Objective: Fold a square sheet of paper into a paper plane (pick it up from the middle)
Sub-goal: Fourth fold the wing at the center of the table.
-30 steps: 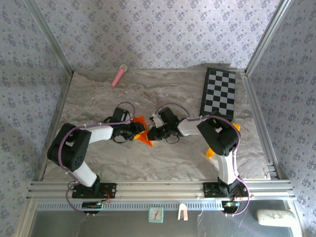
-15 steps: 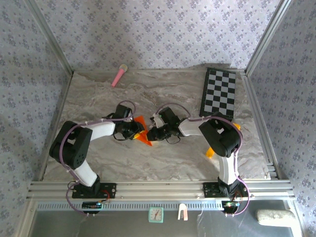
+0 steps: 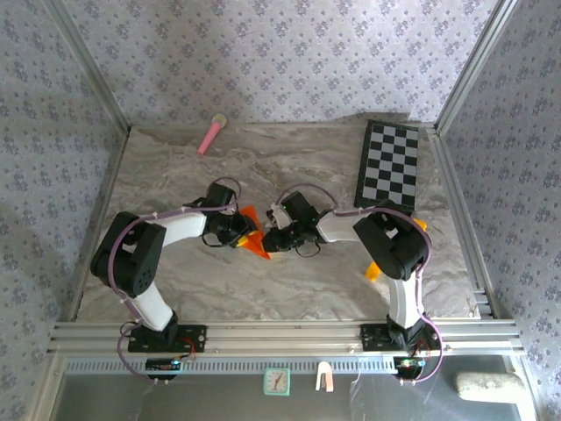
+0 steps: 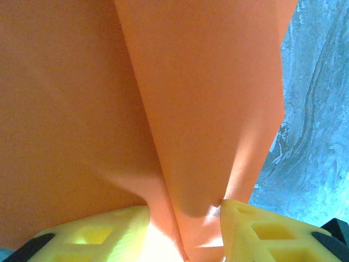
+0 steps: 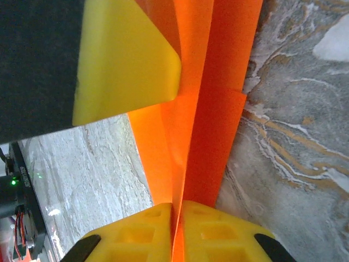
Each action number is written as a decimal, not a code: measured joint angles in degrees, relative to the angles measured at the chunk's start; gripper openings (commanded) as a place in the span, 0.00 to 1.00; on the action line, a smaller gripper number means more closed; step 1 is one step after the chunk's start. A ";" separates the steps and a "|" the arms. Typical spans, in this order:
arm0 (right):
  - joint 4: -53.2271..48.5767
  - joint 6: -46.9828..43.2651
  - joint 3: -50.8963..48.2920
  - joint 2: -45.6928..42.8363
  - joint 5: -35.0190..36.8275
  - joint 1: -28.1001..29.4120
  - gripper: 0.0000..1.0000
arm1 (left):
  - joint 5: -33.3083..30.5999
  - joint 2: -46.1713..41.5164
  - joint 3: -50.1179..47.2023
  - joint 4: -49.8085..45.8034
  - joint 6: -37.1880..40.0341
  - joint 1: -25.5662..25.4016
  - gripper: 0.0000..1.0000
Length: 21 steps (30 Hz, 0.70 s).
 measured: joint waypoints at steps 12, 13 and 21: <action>2.43 0.96 -1.49 0.02 -0.92 -0.48 0.04 | 0.83 -0.42 0.79 -0.48 1.44 -0.04 0.49; 2.84 1.31 -1.64 0.13 -1.20 -0.63 0.04 | 0.79 -0.70 0.81 -0.55 1.79 -0.09 0.49; 4.85 2.43 -2.47 0.35 -2.91 -1.20 0.04 | -0.04 -8.83 0.79 -0.68 5.31 0.00 0.46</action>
